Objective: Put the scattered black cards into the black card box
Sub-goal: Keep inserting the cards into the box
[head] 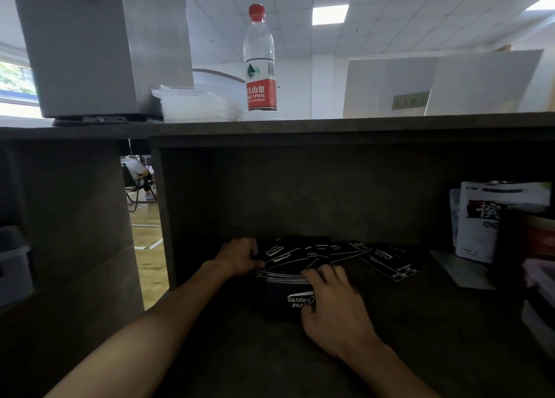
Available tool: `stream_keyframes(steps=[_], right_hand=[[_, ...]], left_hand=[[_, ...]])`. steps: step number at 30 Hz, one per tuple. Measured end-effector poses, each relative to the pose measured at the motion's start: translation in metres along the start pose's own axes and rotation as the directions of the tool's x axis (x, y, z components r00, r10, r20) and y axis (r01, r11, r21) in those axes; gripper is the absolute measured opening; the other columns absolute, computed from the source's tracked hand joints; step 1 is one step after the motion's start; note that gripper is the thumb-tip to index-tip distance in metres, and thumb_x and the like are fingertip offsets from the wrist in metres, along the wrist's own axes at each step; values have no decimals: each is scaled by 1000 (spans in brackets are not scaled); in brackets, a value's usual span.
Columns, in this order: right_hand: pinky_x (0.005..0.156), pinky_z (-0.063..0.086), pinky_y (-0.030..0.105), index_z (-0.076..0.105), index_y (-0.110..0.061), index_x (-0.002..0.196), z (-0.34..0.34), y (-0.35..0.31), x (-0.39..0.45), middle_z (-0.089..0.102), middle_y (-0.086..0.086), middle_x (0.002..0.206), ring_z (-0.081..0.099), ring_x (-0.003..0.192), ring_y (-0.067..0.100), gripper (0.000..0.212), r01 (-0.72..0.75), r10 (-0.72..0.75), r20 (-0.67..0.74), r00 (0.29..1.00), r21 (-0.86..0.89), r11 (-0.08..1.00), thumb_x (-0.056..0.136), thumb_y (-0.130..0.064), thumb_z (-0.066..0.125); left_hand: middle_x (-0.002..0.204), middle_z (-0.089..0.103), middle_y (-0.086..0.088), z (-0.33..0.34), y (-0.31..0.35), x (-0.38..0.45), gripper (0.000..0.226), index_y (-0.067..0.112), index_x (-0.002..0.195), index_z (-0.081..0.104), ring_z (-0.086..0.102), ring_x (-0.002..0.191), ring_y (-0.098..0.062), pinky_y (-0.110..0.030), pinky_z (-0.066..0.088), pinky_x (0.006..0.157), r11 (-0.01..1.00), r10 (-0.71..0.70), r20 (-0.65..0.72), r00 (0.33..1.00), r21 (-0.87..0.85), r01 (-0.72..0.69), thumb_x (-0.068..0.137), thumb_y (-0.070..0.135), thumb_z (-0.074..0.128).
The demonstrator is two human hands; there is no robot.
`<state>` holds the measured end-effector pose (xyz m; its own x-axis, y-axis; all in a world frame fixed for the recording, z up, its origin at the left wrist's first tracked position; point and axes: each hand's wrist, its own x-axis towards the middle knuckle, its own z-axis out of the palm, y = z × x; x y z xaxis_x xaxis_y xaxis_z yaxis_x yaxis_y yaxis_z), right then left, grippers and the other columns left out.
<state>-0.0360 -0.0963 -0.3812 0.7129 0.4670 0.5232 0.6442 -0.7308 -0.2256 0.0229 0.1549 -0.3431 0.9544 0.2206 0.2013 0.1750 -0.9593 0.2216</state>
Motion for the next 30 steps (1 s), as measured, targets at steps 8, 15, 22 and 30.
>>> stream_keyframes(steps=[8,15,22,30], right_hand=[[93,46,30,39,-31,139,1,0,-1,40,-9,128,32,121,11,60,1,-1,-15,1000,1,1000,81,-38,48],[93,47,33,39,-30,141,0,0,0,42,-8,130,33,123,13,61,-2,2,-9,1000,9,1000,81,-36,51],[94,45,31,38,-36,142,-1,4,1,38,-14,130,30,124,8,67,36,-38,21,999,60,998,78,-35,54],[91,45,30,40,-38,137,0,6,1,38,-15,123,30,119,8,62,47,-49,24,999,56,997,77,-38,51]], left_hand=[[93,73,-7,-14,-14,-23,25,17,80,71,68,95,-20,-30,51,90,828,-142,-178,974,-561,18,87,-2,55],[87,75,-6,-9,-19,-99,29,16,109,55,73,85,-20,-26,52,71,493,-61,-62,996,-870,-24,84,6,67],[104,74,8,-14,-12,-131,22,23,107,68,68,101,-4,-19,49,86,667,196,189,962,-745,11,89,12,66],[123,68,9,-46,-16,-139,53,39,122,56,63,114,-9,-31,39,100,404,232,318,919,-891,206,86,73,37]])
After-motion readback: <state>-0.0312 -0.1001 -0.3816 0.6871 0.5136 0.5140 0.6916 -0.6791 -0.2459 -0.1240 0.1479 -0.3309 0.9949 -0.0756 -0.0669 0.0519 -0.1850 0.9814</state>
